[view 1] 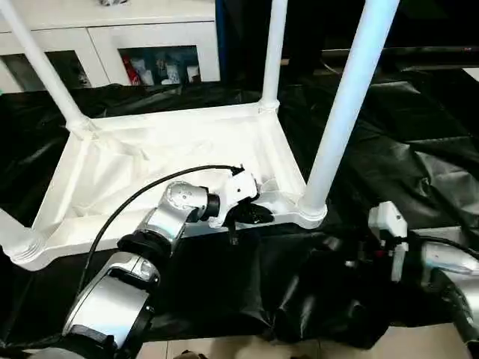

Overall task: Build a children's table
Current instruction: Rotate leg to tighten, then rotate table base

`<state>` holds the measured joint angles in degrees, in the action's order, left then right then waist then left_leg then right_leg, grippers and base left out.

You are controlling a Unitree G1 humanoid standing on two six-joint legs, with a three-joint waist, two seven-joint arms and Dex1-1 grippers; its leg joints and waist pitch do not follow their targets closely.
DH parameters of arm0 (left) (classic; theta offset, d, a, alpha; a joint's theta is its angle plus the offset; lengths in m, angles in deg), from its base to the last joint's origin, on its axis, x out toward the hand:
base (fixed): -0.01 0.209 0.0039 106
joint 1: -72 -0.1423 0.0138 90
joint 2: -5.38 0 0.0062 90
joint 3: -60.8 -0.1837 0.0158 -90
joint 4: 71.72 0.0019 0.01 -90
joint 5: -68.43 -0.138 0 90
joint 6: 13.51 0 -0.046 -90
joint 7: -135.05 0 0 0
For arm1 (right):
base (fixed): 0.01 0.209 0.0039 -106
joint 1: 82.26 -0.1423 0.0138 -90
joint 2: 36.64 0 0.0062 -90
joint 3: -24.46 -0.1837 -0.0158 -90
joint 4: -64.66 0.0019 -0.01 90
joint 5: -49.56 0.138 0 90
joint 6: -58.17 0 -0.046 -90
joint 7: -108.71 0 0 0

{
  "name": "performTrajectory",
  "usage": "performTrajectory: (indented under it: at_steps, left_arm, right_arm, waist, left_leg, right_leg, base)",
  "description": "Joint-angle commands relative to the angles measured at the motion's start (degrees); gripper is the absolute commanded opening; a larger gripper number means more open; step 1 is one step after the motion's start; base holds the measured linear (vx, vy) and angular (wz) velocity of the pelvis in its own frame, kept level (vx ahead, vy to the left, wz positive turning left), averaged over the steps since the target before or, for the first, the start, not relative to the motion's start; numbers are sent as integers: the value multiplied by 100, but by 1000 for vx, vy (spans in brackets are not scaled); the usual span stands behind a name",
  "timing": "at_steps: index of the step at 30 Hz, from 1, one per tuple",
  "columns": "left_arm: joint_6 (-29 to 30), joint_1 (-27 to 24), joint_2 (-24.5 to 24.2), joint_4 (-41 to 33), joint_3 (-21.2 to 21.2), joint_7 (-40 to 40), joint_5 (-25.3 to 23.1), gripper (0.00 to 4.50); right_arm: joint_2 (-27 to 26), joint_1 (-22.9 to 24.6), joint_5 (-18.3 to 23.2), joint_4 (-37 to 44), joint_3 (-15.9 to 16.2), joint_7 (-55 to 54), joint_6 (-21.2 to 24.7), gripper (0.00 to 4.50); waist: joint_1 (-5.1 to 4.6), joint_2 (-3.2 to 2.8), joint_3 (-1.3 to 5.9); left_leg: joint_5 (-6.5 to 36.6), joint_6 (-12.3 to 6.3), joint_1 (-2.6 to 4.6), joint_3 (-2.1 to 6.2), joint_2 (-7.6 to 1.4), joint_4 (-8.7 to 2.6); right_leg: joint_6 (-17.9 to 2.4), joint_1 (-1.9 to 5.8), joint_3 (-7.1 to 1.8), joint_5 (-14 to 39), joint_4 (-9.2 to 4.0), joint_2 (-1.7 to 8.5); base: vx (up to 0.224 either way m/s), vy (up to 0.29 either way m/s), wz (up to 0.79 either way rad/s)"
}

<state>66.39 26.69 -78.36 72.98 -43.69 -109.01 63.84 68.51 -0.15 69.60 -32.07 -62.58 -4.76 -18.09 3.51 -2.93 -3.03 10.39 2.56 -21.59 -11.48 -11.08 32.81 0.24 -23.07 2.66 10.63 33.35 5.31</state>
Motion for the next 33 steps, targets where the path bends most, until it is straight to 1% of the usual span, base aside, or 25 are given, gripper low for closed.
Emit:
performTrajectory:
  at_steps: [1, 3, 5, 6, 8, 9, 10, 11, 12, 13, 14, 15, 16, 17, 18, 21, 22, 23, 24, 25, 26, 29, 31, 32, 33]
  left_arm:
    - [-6, -69, -99, -143, 64, -1, 50, 0]
    - [273, -109, -148, -428, 193, -165, 256, 44]
    - [439, -144, -183, -609, 250, -270, 366, 55]
    - [554, -182, -211, -748, 266, -326, 425, 65]
    - [824, -272, -274, -1073, 304, -457, 561, 90]
    - [1162, -437, -413, -1593, 325, -591, 689, 97]
    - [1480, -658, -601, -2140, 350, -610, 741, 102]
    - [1480, -658, -601, -2140, 350, -610, 741, 111]
    - [1905, -1055, -926, -2914, 486, -483, 804, 134]
    - [2053, -1216, -1018, -3142, 592, -350, 834, 134]
    - [2053, -1216, -1018, -3142, 592, -350, 834, 142]
    - [2071, -1263, -1033, -3198, 626, -316, 849, 148]
    - [2117, -1383, -1073, -3340, 715, -229, 887, 148]
    - [2230, -1554, -1091, -3553, 881, -56, 962, 156]
    - [2242, -1620, -1085, -3610, 951, 25, 981, 173]
    - [2433, -2373, -1030, -4271, 1636, 891, 1089, 191]
    - [2433, -2373, -1030, -4271, 1636, 891, 1089, 202]
    - [2423, -2517, -1034, -4373, 1725, 1026, 1069, 202]
    - [2533, -3030, -1066, -4758, 2028, 1344, 1103, 227]
    - [2533, -3030, -1066, -4758, 2028, 1344, 1103, 232]
    - [2561, -3224, -1097, -4909, 2128, 1360, 1153, 238]
    - [2631, -3550, -1199, -5167, 2248, 1309, 1245, 271]
    - [2663, -3864, -1333, -5356, 2381, 1227, 1338, 283]
    - [2679, -3996, -1388, -5417, 2460, 1197, 1375, 293]
    - [2714, -4097, -1430, -5478, 2513, 1211, 1396, 306]
  right_arm:
    - [-51, -122, 78, 161, 108, -37, 91, 309]
    - [-202, -230, -5, 40, 194, -120, -5, 319]
    - [-283, -284, -67, -37, 232, -172, -81, 319]
    - [-322, -309, -86, -69, 241, -188, -103, 319]
    - [-411, -368, -129, -143, 263, -224, -155, 319]
    - [-576, -482, -145, -268, 254, -298, -176, 319]
    - [-744, -586, -154, -362, 256, -383, -214, 319]
    - [-744, -586, -154, -362, 256, -383, -214, 319]
    - [-1036, -765, -90, -539, 275, -586, -239, 319]
    - [-1165, -833, -123, -658, 270, -757, -346, 319]
    - [-1165, -833, -123, -658, 270, -757, -346, 319]
    - [-1201, -847, -117, -688, 262, -795, -357, 319]
    - [-1294, -882, -103, -766, 241, -894, -385, 319]
    - [-1423, -924, -102, -870, 210, -1035, -465, 319]
    - [-1475, -943, -95, -920, 183, -1098, -495, 319]
    - [-2034, -1193, -6, -1492, -196, -1809, -810, 319]
    - [-2034, -1193, -6, -1492, -196, -1809, -810, 319]
    - [-2120, -1251, 2, -1611, -278, -1939, -871, 319]
    - [-2367, -1488, 48, -2053, -545, -2373, -1034, 319]
    - [-2367, -1488, 48, -2053, -545, -2373, -1034, 319]
    - [-2416, -1610, -26, -2254, -616, -2644, -1181, 319]
    - [-2472, -1840, -58, -2618, -743, -2998, -1351, 319]
    - [-2404, -2188, -218, -3229, -900, -3659, -1515, 319]
    - [-2322, -2372, -318, -3578, -969, -4065, -1545, 319]
    - [-2262, -2494, -402, -3820, -1008, -4332, -1599, 319]
  waist:
    - [60, 180, 408]
    - [80, 162, 424]
    - [70, 164, 420]
    - [80, 150, 430]
    - [79, 152, 401]
    - [95, 122, 378]
    - [86, 101, 367]
    - [53, 114, 352]
    - [39, 96, 354]
    - [21, 146, 358]
    - [-17, 112, 341]
    - [-4, 97, 356]
    - [5, 85, 370]
    - [10, 123, 362]
    - [16, 108, 367]
    - [-13, 107, 350]
    - [-26, 106, 354]
    - [-25, 128, 333]
    - [-76, 121, 310]
    - [-76, 121, 310]
    - [-77, 114, 307]
    - [-55, 102, 249]
    - [-48, 156, 214]
    - [-47, 142, 214]
    - [-50, 186, 190]
  left_leg:
    - [524, -967, 44, 75, -222, -245]
    - [464, -933, 38, 78, -227, -228]
    - [378, -907, -7, 83, -215, -213]
    - [437, -890, 13, 74, -218, -197]
    - [520, -846, -5, 73, -224, -217]
    - [823, -691, 19, 81, -240, -248]
    - [934, -621, 29, 79, -247, -264]
    - [1071, -513, 18, 87, -233, -285]
    - [1171, -410, 45, 98, -247, -302]
    - [1180, -375, 43, 93, -245, -308]
    - [1211, -313, 27, 100, -230, -321]
    - [1246, -275, 81, 83, -218, -301]
    - [1194, -251, 86, 89, -228, -297]
    - [1151, -248, 71, 77, -217, -303]
    - [1126, -234, 59, 89, -225, -303]
    - [1117, -230, 32, 88, -215, -318]
    - [1121, -228, 24, 98, -220, -317]
    - [1199, -243, 52, 84, -202, -322]
    - [1217, -233, 7, 99, -216, -346]
    - [1217, -233, 7, 99, -216, -346]
    - [1320, -204, 51, 88, -210, -346]
    - [1615, -49, 92, 88, -218, -385]
    - [1637, 21, 86, 89, -222, -410]
    - [1587, 81, 107, 86, -212, -412]
    - [1604, 76, 119, 60, -197, -398]
  right_leg:
    - [-1639, 313, -133, 173, -254, 290]
    - [-1663, 299, -140, 134, -227, 292]
    - [-1714, 294, -140, 31, -185, 296]
    - [-1728, 272, -143, 49, -185, 282]
    - [-1754, 262, -144, 171, -188, 286]
    - [-1702, 246, -153, 625, -219, 302]
    - [-1682, 235, -156, 779, -231, 296]
    - [-1582, 238, -157, 1023, -256, 283]
    - [-1542, 225, -173, 1126, -254, 294]
    - [-1514, 231, -171, 1158, -255, 283]
    - [-1457, 214, -177, 1261, -261, 278]
    - [-1399, 191, -186, 1303, -280, 254]
    - [-1432, 196, -189, 1184, -254, 264]
    - [-1421, 193, -185, 1106, -261, 241]
    - [-1432, 207, -190, 1027, -230, 259]
    - [-1434, 193, -183, 854, -224, 250]
    - [-1437, 204, -183, 829, -210, 263]
    - [-1377, 175, -180, 981, -253, 230]
    - [-1398, 185, -190, 989, -235, 257]
    - [-1398, 185, -190, 989, -235, 257]
    - [-1340, 154, -187, 1173, -268, 231]
    - [-1243, 94, -203, 1473, -294, 208]
    - [-1218, 84, -210, 1411, -294, 205]
    - [-1261, 70, -207, 1343, -275, 197]
    - [-1253, 58, -224, 1270, -286, 172]
  base:
    - [0, 0, 0]
    - [0, 0, 0]
    - [0, 0, 0]
    - [0, 0, 0]
    - [0, 0, 0]
    - [0, 0, 0]
    - [0, 0, 0]
    - [0, 0, 0]
    - [0, 0, 0]
    - [0, 0, 0]
    - [0, 0, 0]
    - [0, 0, 0]
    - [0, 0, 0]
    - [0, 0, 0]
    - [0, 0, 0]
    - [0, 0, 0]
    - [0, 0, 0]
    - [0, 0, 0]
    - [0, 0, 0]
    - [0, 0, 0]
    - [0, 0, 0]
    - [0, 0, 0]
    - [0, 0, 0]
    - [0, 0, 0]
    - [0, 0, 0]
